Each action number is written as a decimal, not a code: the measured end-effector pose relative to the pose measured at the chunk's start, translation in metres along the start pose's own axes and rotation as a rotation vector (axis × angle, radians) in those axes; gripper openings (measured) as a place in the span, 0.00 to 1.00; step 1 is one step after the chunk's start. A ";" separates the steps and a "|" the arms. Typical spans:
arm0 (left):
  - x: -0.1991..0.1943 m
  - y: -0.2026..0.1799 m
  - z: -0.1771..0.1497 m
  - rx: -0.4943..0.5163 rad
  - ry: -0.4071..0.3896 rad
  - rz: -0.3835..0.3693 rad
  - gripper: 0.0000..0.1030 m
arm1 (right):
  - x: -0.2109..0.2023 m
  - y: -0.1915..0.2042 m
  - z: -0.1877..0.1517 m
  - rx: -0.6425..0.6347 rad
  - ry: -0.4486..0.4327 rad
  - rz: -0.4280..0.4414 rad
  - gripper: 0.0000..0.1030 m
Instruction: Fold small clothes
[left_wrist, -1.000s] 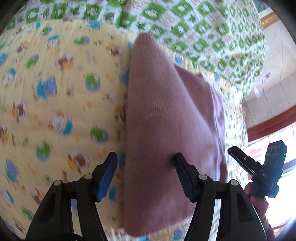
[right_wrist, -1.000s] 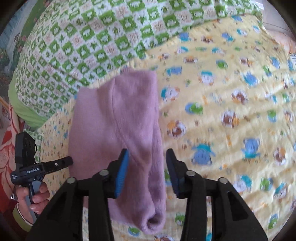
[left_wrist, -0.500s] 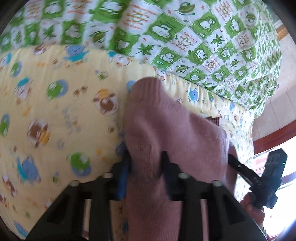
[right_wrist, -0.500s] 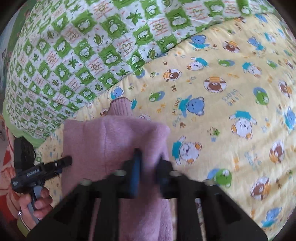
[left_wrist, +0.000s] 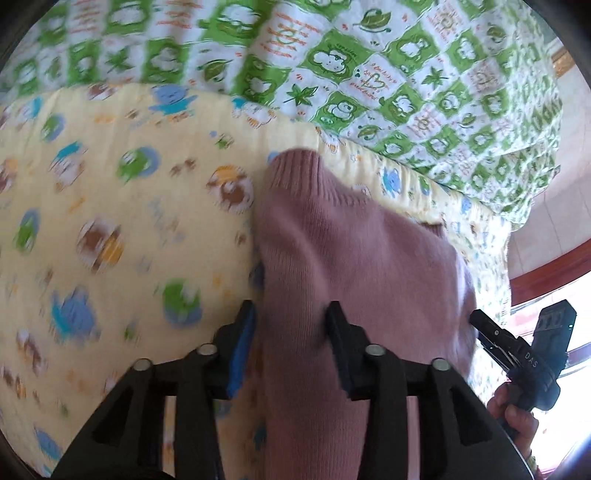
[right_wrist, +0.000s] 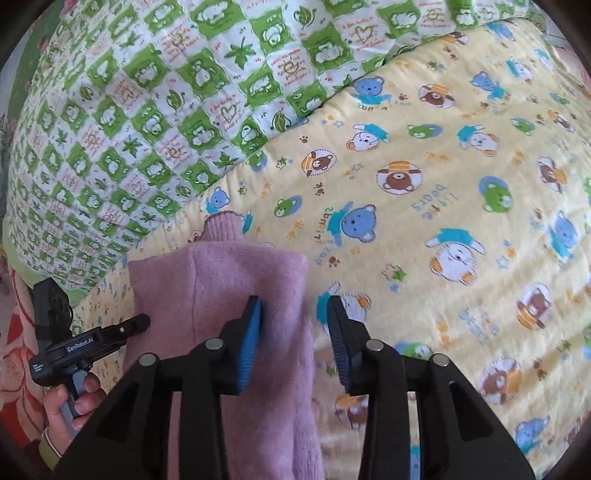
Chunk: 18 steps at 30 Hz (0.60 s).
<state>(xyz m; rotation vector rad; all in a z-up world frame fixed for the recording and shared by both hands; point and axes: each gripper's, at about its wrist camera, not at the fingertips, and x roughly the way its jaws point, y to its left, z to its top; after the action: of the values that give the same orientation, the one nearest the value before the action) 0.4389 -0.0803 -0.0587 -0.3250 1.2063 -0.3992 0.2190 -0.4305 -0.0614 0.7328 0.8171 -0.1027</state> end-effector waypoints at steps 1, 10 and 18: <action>-0.006 0.003 -0.008 -0.014 0.002 -0.002 0.57 | -0.006 -0.001 -0.006 0.008 0.004 0.010 0.43; -0.028 0.005 -0.084 -0.058 0.059 -0.074 0.67 | -0.024 0.000 -0.070 0.033 0.087 0.096 0.60; -0.014 -0.007 -0.099 -0.076 0.095 -0.102 0.71 | -0.019 -0.010 -0.080 0.080 0.100 0.119 0.60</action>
<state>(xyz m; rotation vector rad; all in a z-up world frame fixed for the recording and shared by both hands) 0.3399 -0.0832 -0.0761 -0.4384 1.3029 -0.4624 0.1524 -0.3909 -0.0900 0.8660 0.8668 0.0082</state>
